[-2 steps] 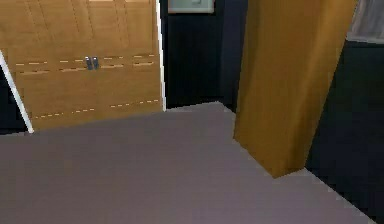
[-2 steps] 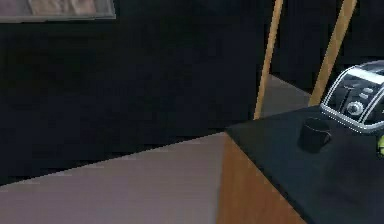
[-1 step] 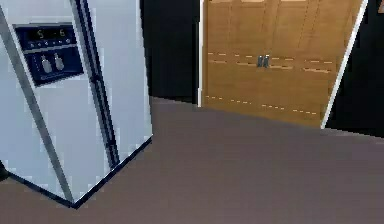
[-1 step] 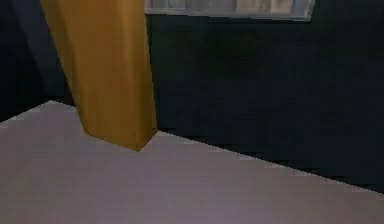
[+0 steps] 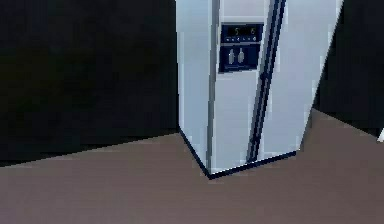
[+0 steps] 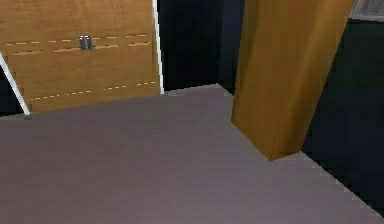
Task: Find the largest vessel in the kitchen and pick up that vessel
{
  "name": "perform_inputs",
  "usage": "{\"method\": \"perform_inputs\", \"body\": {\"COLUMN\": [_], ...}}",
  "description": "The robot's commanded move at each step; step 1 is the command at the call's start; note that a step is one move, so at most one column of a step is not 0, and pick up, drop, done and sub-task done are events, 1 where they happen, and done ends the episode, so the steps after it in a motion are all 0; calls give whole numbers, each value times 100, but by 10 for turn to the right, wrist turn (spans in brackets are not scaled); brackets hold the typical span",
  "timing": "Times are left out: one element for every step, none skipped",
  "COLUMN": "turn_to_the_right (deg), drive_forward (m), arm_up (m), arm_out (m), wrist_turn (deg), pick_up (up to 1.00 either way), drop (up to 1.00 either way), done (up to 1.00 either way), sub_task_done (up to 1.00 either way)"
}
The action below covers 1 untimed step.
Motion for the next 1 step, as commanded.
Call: {"method": "perform_inputs", "body": {"turn_to_the_right": [0], "drive_forward": [10], "arm_up": [0], "arm_out": [0], "wrist_turn": [0], "pick_up": [0], "drop": [0], "done": [0], "sub_task_done": [0]}}
